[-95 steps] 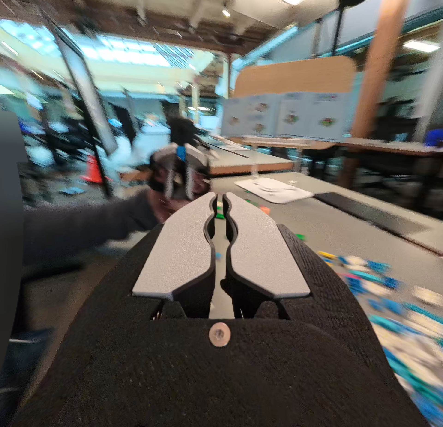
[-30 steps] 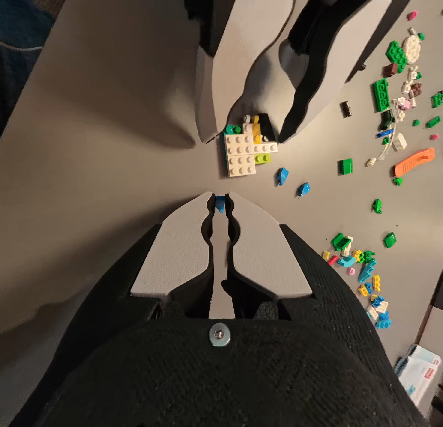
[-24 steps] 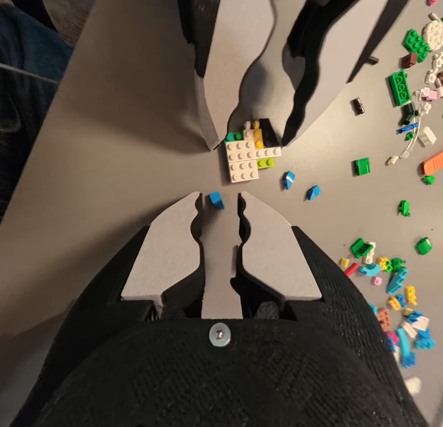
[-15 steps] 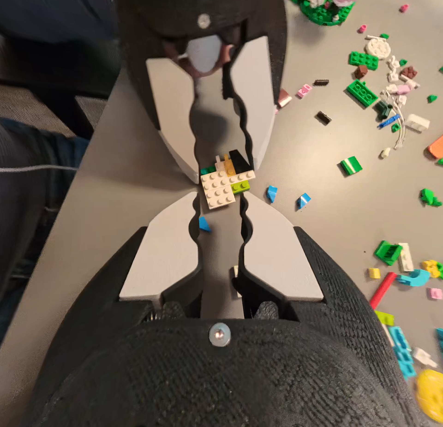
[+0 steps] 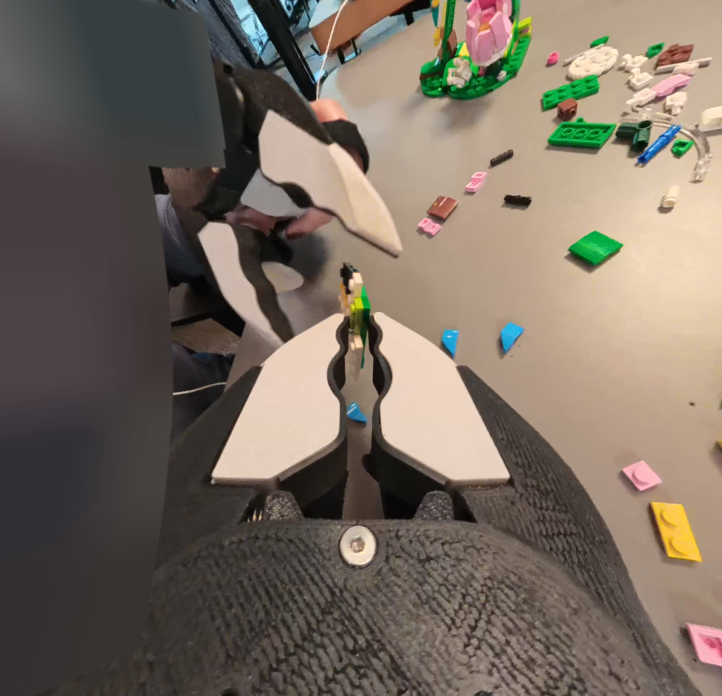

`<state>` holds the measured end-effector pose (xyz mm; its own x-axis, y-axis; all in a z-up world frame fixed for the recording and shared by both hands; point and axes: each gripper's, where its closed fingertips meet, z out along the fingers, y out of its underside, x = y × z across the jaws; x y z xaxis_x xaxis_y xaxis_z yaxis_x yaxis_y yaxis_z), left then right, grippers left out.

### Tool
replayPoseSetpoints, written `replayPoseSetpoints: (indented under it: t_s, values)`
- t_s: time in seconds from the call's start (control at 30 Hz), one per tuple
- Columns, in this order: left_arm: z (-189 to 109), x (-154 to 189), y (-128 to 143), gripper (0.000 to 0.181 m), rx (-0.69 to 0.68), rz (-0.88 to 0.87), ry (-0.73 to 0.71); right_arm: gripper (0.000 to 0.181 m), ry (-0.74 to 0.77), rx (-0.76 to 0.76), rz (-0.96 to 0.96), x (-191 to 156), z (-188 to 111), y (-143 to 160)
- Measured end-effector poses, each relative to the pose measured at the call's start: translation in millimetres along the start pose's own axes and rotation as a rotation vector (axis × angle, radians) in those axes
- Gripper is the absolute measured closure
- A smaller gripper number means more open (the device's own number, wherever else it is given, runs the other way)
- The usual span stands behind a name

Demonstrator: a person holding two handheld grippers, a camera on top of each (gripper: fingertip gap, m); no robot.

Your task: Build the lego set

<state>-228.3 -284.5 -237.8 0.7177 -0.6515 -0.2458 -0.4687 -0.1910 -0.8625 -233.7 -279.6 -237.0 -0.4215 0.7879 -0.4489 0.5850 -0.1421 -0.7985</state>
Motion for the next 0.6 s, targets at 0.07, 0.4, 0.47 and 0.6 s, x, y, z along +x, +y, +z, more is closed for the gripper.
replayPoseSetpoints:
  t_s: [0.07, 0.4, 0.47, 0.6]
  values:
    - [-2.8, 1.3, -6.9, 0.105, 0.093, -0.183, 0.096, 0.174, -0.010, 0.028, -0.002, 1.7, -0.6, -1.5]
    - [-7.5, -5.9, -12.5, 0.173, 0.232, -0.646, 0.351, 0.166, -0.060, 0.135, -0.081, -7.0, -5.6, -12.3]
    - [-9.9, -7.0, -7.9, 0.173, 0.229, -0.762, 0.420, 0.157, 0.034, 0.147, -0.181, -0.3, -14.5, -13.5]
    - [-15.4, -11.8, 2.3, 0.173, 0.217, -0.933, 0.495, 0.153, 0.227, 0.316, -0.377, 7.2, -38.6, -24.6]
